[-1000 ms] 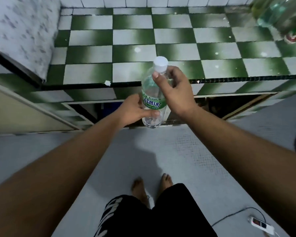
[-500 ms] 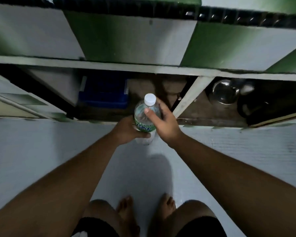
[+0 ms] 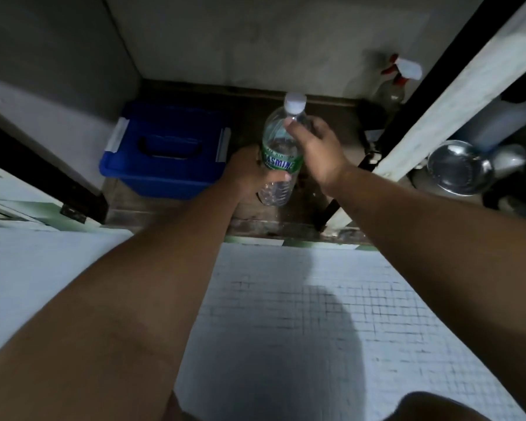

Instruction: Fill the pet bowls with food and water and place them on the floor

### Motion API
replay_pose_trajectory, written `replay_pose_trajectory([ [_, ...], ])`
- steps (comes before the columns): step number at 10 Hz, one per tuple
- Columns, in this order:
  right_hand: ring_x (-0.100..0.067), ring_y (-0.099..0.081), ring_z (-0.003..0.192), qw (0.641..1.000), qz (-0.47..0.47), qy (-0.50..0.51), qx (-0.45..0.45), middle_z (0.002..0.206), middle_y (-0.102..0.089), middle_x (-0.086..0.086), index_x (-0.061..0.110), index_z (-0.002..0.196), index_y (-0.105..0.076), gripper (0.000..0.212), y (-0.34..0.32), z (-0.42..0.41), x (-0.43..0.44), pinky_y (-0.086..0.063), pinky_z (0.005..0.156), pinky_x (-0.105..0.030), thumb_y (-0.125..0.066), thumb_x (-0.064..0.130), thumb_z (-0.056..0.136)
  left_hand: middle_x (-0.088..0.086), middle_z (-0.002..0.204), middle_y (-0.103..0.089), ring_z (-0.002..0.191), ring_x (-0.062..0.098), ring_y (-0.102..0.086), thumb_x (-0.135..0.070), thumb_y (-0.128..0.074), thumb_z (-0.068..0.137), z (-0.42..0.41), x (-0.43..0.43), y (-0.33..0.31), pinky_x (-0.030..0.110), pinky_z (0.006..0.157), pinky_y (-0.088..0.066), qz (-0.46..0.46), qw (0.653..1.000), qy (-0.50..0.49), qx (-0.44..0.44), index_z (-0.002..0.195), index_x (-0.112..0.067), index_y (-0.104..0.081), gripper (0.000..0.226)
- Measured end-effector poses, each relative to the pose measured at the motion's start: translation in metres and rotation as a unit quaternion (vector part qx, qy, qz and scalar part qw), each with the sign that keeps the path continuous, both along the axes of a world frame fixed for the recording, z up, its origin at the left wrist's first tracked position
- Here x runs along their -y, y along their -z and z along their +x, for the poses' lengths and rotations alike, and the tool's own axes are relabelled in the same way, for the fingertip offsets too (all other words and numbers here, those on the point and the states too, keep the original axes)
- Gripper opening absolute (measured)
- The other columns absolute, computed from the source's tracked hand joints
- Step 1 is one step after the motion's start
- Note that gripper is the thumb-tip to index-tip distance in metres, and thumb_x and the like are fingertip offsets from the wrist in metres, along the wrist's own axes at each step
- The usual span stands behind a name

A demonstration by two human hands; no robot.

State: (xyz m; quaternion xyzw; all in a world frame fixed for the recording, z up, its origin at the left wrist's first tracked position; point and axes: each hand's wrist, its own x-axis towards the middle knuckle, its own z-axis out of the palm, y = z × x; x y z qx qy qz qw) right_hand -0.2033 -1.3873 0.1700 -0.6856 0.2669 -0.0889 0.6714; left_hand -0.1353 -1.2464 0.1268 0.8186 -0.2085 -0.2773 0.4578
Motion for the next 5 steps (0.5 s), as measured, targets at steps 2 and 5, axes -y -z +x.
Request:
replay_pose_trajectory([
  [2, -0.02, -0.071, 0.104, 1.0, 0.001, -0.006, -0.009, 0.116, -0.072, -0.003, 0.022, 0.12, -0.059, 0.064, -0.009, -0.004, 0.002, -0.056, 0.098, -0.045, -0.077, 0.055, 0.069, -0.004, 0.127, -0.069, 0.107, 0.009, -0.063, -0.031, -0.094, 0.068, 0.005, 0.003, -0.003, 0.026, 0.092, -0.051, 0.007, 1.0, 0.009, -0.005, 0.132, -0.021, -0.063, 0.073],
  [5, -0.017, -0.066, 0.109, 0.993, -0.029, -0.043, -0.11, 0.112, -0.066, 0.008, 0.027, 0.121, -0.053, 0.054, -0.091, -0.057, -0.039, -0.053, 0.1, -0.036, -0.079, 0.047, 0.078, -0.002, 0.136, -0.058, 0.124, 0.017, -0.055, -0.041, -0.076, 0.089, -0.046, -0.035, -0.119, 0.032, 0.1, -0.045, 0.102, 0.995, 0.023, -0.001, 0.147, -0.02, -0.048, 0.067],
])
